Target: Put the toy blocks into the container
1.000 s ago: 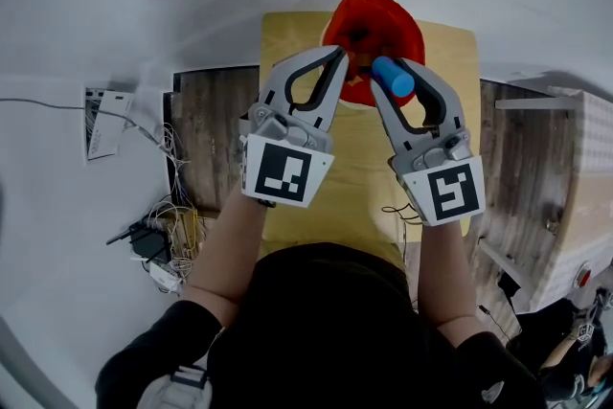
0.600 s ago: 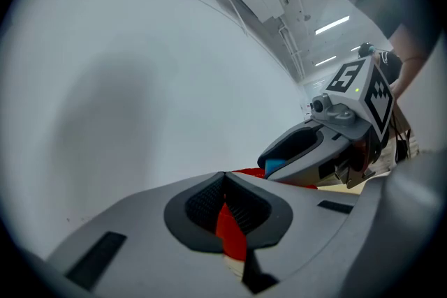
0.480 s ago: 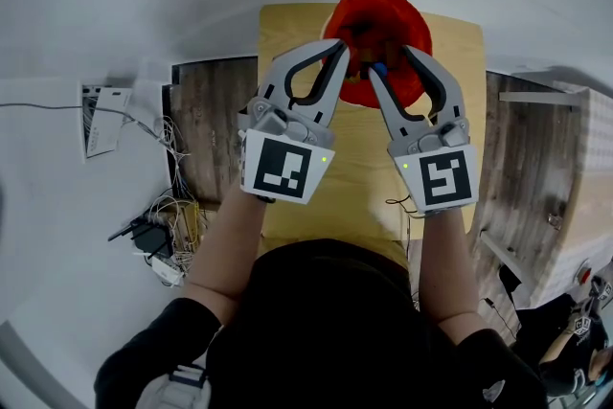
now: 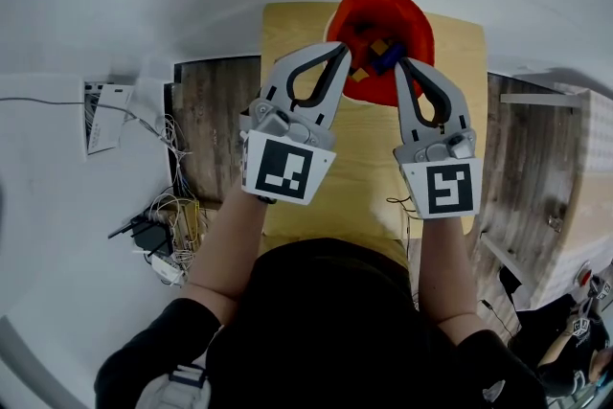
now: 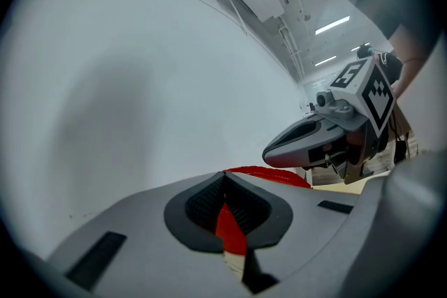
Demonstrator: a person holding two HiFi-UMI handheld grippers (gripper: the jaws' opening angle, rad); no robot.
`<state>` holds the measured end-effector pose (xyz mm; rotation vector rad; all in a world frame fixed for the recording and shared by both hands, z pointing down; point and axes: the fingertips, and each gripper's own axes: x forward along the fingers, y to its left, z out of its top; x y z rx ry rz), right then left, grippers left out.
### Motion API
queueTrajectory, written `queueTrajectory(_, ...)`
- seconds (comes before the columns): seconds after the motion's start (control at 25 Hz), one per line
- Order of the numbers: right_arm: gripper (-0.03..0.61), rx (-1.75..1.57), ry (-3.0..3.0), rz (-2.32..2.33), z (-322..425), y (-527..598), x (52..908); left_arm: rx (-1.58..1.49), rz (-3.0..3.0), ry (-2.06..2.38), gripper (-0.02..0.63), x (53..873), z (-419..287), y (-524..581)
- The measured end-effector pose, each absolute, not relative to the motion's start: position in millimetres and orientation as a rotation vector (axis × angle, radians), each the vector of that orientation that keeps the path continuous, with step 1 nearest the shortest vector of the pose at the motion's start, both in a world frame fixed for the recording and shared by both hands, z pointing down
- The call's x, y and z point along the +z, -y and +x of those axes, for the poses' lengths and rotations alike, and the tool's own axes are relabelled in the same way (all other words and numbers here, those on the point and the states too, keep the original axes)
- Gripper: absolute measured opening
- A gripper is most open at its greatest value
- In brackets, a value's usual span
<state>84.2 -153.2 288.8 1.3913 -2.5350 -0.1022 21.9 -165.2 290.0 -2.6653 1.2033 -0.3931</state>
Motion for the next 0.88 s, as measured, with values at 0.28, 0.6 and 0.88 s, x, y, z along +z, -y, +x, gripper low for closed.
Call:
queueTrajectory(0.28,0.028,-0.124,2.535,1.393,84.7,149.8,281.3,-0.391,-2.656,-1.191,0.009,285.2,22.9,159.9)
queueTrajectory(0.6,0.028,-0.154,2.564,1.393,75.4,125.0,267.9,-0.381,-2.64,-1.193,0.009,274.8,15.8,140.1)
queueTrajectory(0.88,0.028,-0.152,2.604,1.369,56.3,97.4,259.3,-0.356,-2.641,-1.205,0.009,267.5,3.8,116.8)
